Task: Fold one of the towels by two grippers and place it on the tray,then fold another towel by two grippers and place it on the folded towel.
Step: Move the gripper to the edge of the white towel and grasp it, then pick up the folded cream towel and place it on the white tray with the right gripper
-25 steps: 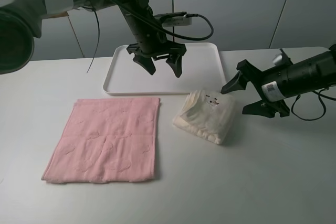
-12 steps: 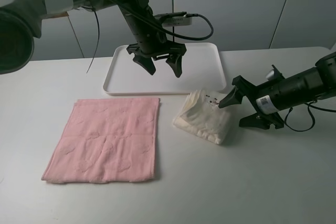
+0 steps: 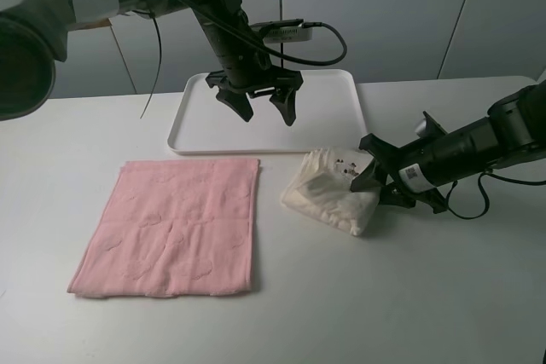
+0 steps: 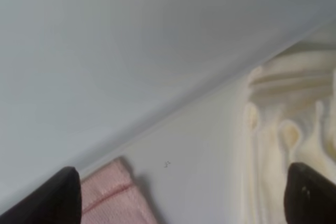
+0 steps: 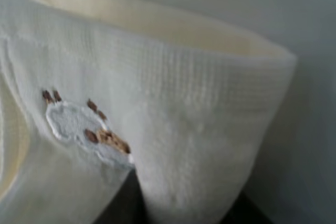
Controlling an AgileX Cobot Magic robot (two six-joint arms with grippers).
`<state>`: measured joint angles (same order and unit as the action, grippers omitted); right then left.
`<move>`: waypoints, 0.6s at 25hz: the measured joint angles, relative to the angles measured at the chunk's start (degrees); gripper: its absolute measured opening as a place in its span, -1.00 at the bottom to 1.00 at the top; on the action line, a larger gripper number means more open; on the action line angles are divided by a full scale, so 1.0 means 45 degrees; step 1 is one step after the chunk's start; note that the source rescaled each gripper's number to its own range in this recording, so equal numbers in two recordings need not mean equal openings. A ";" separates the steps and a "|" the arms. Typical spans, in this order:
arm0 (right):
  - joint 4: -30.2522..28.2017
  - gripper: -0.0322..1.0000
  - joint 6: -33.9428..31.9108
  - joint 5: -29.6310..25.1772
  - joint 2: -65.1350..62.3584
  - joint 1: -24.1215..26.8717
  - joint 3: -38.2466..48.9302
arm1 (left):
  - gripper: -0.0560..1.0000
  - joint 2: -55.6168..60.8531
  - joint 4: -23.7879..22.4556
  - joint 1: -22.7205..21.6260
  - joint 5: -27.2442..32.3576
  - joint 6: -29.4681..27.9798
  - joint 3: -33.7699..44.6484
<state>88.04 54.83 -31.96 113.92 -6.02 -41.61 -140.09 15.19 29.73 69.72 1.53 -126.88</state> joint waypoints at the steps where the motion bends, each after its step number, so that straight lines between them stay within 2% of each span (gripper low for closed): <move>1: 0.0000 -0.69 0.0000 0.0000 -0.0001 0.0000 0.0000 | 1.00 0.0000 0.0000 0.0000 0.0000 0.0023 0.0000; 2: 0.0000 -0.78 0.0019 0.0000 -0.0001 0.0000 0.0000 | 1.00 0.0000 0.0000 0.0000 0.0000 0.0072 0.0000; 11: 0.0010 -0.78 0.0526 -0.0788 -0.0860 -0.0031 -0.0160 | 1.00 0.0601 0.0507 0.0000 0.0000 0.1713 0.0705; 13: -0.0684 -0.78 0.0055 -0.0958 -0.1446 -0.0031 -0.0560 | 1.00 0.0811 0.0585 -0.0026 0.0000 0.1932 0.0755; 15: -0.2271 -0.78 -0.1207 -0.1370 -0.1830 -0.0031 -0.1362 | 1.00 0.1101 0.1079 -0.0142 0.0000 0.2311 0.0755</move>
<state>77.82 49.40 -38.12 105.69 -6.16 -47.74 -135.14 20.04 29.09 69.72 11.93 -123.48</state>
